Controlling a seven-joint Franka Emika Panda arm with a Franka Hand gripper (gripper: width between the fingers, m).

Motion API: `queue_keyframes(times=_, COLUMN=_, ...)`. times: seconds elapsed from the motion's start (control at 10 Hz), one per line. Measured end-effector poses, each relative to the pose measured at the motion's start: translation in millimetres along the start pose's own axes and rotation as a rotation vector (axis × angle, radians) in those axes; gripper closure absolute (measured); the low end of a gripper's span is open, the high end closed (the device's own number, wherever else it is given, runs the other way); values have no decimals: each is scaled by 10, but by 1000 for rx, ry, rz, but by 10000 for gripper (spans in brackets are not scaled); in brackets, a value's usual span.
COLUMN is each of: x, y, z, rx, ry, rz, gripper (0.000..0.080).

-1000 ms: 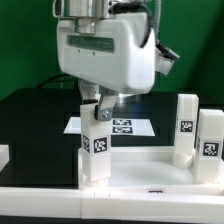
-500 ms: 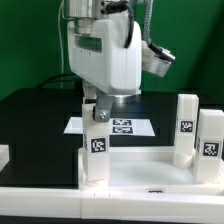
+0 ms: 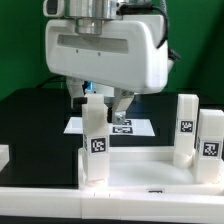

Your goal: Assemble desk

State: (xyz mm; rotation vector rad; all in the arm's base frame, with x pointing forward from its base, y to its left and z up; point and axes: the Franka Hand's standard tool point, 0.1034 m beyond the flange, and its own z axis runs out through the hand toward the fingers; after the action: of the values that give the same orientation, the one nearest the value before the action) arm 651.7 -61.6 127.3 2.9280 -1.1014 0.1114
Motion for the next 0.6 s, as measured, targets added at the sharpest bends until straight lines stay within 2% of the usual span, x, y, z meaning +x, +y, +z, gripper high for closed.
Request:
queue_keyframes(times=0.4, x=-16, y=-45, z=3, rx=5, ry=8, rz=-383, gripper=150)
queue_keyframes(times=0.6, x=-22, y=-65, z=-17, rx=-3, ry=12, rz=-576, gripper=150)
